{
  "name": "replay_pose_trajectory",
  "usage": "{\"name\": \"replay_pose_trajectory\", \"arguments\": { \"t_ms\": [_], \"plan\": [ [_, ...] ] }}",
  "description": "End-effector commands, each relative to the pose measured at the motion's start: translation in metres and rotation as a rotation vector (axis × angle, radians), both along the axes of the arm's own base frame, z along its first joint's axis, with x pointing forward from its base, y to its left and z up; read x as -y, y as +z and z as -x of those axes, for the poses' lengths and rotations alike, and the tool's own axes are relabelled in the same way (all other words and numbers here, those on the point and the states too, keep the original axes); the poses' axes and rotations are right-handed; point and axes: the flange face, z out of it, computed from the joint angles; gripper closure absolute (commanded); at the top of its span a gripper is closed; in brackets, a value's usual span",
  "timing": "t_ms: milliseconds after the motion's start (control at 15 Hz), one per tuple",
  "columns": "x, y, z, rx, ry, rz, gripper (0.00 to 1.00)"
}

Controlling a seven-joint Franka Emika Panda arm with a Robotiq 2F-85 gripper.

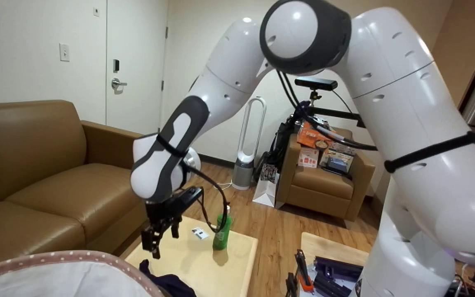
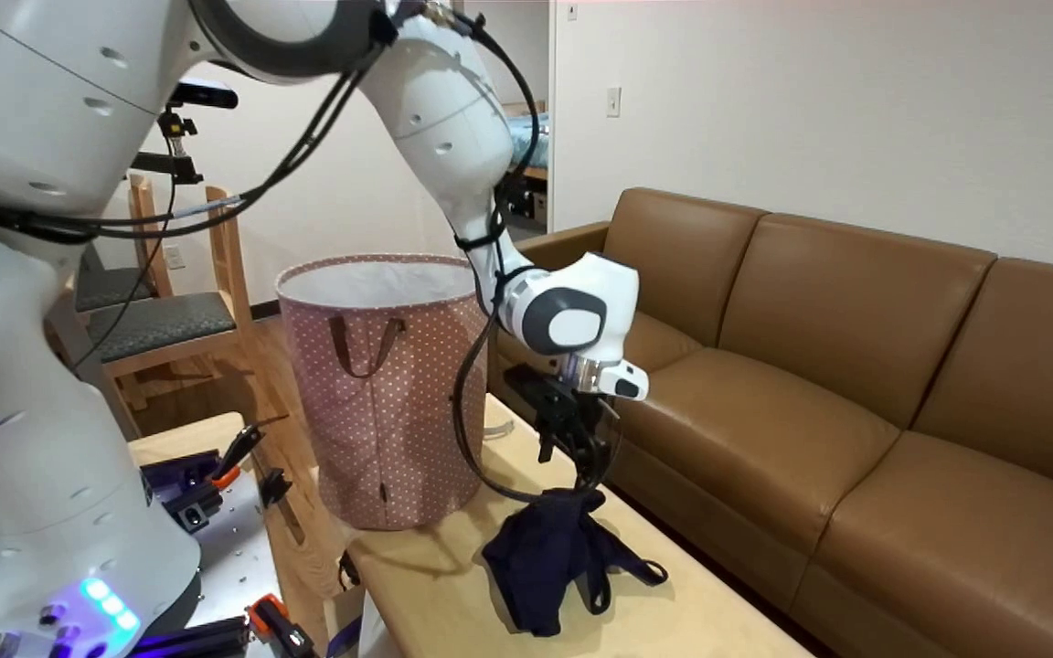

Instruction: Take the tank top from the laundry bag and put it on the table

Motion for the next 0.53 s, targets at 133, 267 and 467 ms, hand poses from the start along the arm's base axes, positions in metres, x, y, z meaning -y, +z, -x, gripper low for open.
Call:
{"name": "replay_pose_trajectory", "arguments": {
  "t_ms": [133,267,467],
  "plan": [
    [0.007,0.137,0.014,-0.073,0.037,0.113,0.0],
    [-0.003,0.189,0.013,-0.042,0.077,0.142,0.0],
    [-0.036,0.264,0.012,0.067,0.118,0.115,0.0]
  ]
}}
